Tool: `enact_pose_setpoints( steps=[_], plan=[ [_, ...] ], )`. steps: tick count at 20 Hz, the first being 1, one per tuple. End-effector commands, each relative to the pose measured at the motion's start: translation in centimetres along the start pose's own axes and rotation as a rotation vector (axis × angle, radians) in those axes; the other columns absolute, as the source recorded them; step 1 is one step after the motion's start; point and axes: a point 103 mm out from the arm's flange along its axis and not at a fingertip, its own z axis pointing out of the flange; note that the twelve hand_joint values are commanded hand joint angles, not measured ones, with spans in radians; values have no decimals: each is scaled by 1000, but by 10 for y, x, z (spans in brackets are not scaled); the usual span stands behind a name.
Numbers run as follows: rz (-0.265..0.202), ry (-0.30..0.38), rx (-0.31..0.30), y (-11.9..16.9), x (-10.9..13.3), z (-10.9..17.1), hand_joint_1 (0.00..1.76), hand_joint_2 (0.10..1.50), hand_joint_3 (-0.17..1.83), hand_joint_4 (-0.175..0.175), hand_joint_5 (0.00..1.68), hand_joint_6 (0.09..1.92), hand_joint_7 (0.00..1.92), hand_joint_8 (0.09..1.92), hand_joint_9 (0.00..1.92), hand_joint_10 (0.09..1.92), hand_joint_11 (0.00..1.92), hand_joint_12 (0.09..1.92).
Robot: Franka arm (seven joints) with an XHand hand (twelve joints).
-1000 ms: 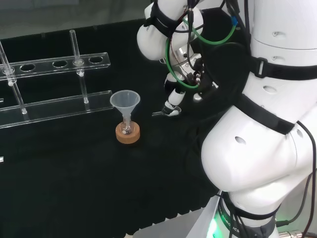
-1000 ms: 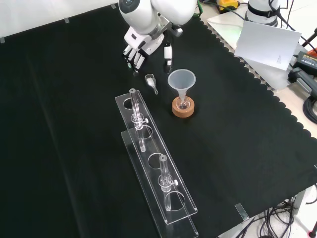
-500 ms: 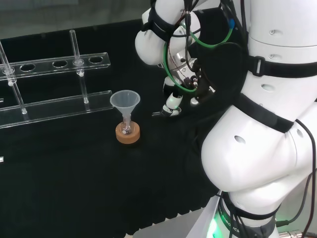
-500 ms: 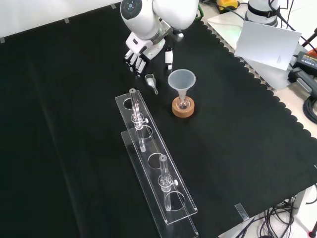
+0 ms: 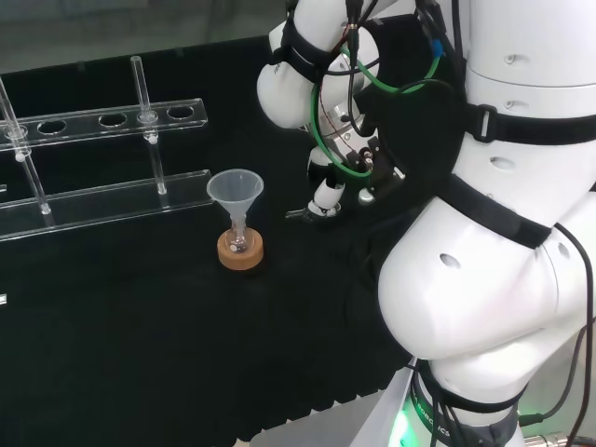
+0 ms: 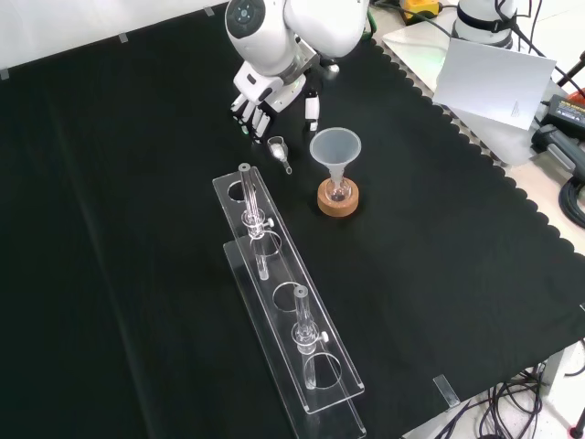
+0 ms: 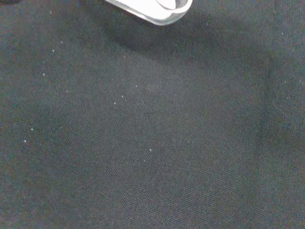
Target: Pick up the weighing funnel.
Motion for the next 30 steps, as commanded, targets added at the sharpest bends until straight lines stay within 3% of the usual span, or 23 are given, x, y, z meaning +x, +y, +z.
enact_pose_setpoints(
  steps=[1, 18, 30],
  plan=[
    [-6, -3, 10, 3, -2, 6, 578, 782, 13, 38, 642, 87, 806, 375, 488, 612, 0, 1399],
    [-9, -11, 31, 19, -9, 23, 587, 787, 16, 41, 655, 87, 818, 369, 501, 605, 0, 1402],
    [3, 0, 28, 28, -17, 20, 596, 799, 21, 44, 667, 87, 834, 368, 510, 598, 0, 1403]
  ],
)
